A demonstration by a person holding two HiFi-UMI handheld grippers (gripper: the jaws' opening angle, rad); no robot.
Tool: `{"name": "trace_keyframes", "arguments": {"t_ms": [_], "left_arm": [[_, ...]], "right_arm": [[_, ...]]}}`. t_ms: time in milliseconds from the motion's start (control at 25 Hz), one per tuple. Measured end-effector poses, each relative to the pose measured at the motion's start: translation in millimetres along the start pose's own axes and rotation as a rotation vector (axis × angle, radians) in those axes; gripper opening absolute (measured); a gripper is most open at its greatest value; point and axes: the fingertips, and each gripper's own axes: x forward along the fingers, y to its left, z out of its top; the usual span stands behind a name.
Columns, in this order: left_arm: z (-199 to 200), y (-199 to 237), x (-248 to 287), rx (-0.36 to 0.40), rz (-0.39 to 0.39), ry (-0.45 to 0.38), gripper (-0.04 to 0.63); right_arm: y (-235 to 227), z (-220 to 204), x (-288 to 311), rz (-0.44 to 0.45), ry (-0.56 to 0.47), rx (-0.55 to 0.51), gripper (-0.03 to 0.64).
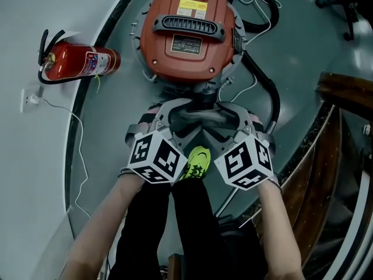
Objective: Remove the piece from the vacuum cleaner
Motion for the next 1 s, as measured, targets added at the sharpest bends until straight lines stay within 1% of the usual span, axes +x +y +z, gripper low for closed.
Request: {"name": "trace_keyframes", "arguments": {"t_ms": [80, 160, 200, 240, 320, 400, 560, 720, 880, 1000], "left_arm": [[0, 0, 0, -0.005, -0.004, 0.003, 0.236], [0, 0, 0, -0.004, -0.006, 0.004, 0.233], [0, -1, 0, -0.001, -0.005, 0.004, 0.231], [0, -2, 0, 0.003, -0.004, 0.005, 0.227], [0, -3, -1, 0.013, -0.002, 0.008, 0.213], [0, -4, -2, 0.021, -0.001, 0.007, 0.201], [1, -7, -3, 0.027, 0.0, 0.002, 0.162], [-1, -10, -3, 0.016, -0.003, 0.004, 0.147], [0, -10, -3, 0.011, -0.003, 0.008, 0.146], [1, -10, -3, 0.013, -0.002, 0.004, 0.141]], "right_arm": [[0, 0, 1, 0.002, 0.008, 0.001, 0.29], [-2, -1, 1, -0.015, 0.014, 0.002, 0.285], [-3, -1, 1, -0.028, 0.015, 0.002, 0.274], [-5, -1, 1, -0.04, 0.016, 0.001, 0.244], [-5, -1, 1, -0.053, 0.016, -0.006, 0.239], [-5, -1, 0, -0.066, 0.016, -0.022, 0.236], [-4, -3, -3, -0.099, 0.025, -0.072, 0.21], [-2, -5, -5, -0.102, 0.032, -0.086, 0.159], [-2, -5, -6, -0.095, 0.04, -0.093, 0.15], [-2, -5, -6, -0.105, 0.036, -0.091, 0.143]]}}
